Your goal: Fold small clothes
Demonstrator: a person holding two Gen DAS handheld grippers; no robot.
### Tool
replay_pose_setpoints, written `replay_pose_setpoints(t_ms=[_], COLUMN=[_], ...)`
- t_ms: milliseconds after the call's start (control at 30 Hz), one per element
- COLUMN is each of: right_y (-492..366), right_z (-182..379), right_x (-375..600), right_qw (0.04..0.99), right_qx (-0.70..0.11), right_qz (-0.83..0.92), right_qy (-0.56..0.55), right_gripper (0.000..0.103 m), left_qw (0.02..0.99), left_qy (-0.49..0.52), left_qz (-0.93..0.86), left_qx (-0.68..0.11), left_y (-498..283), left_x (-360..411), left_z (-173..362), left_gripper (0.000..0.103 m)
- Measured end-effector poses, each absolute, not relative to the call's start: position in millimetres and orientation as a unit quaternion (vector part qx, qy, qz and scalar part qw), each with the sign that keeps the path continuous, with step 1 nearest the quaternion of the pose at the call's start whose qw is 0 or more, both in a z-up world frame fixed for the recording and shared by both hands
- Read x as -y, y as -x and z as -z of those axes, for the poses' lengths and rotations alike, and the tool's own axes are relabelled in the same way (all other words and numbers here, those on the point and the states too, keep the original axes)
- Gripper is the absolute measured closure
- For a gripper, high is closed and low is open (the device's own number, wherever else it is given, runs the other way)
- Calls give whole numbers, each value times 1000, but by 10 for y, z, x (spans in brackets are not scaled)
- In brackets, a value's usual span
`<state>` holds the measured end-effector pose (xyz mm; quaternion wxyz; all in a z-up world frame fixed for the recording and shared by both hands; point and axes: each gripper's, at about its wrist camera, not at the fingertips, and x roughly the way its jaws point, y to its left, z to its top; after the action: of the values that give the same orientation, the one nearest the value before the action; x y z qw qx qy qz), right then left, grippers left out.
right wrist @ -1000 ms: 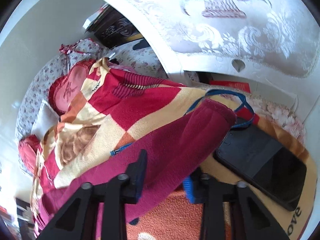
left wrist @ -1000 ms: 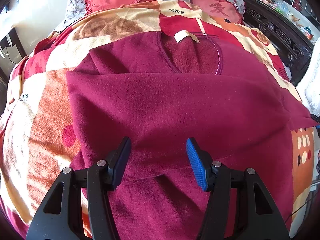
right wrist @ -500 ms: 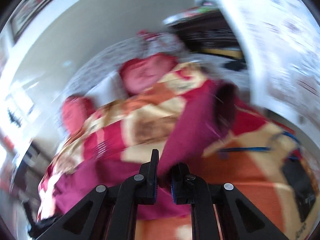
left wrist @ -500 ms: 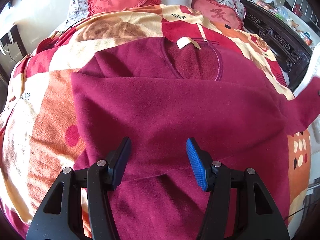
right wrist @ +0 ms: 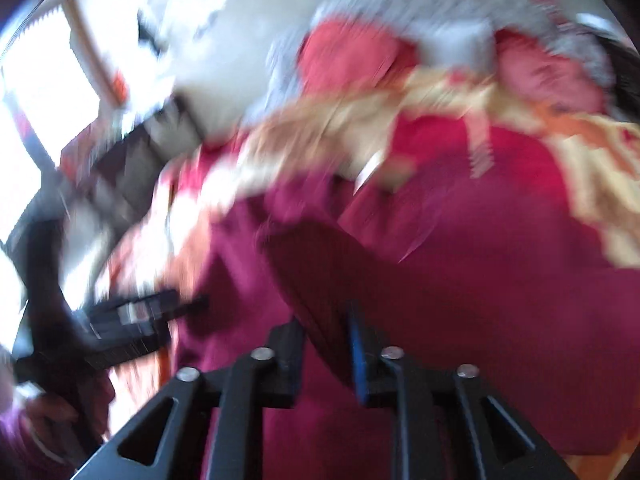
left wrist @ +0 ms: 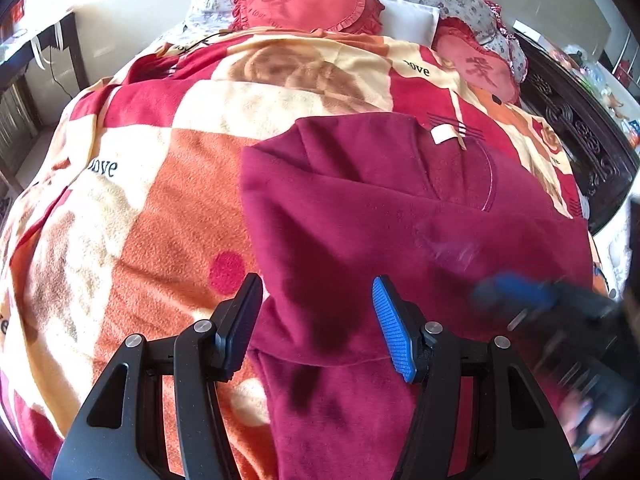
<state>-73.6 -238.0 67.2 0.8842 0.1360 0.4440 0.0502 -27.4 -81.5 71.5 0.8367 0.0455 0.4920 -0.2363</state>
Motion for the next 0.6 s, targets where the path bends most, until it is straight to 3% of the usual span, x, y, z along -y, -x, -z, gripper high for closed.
replay_pose_setpoints(t_ms=[133, 267, 600], right_y=[783, 1009, 1668], right_z=[-564, -733, -1080], right_x=[2209, 2563, 3503], right_qw=[878, 880, 888], right_qx=[-459, -445, -416], right_qz=[-75, -61, 32], right_qy=[-115, -152, -192], right_gripper=[79, 59, 58], left_qw=[831, 813, 771], left_qy=[-37, -28, -30], left_qz=[254, 291, 336], left_qx=[-493, -503, -539], left_y=[295, 333, 392], left_x=[807, 982, 1634], left_z=[-692, -639, -394], left_gripper=[46, 46, 46])
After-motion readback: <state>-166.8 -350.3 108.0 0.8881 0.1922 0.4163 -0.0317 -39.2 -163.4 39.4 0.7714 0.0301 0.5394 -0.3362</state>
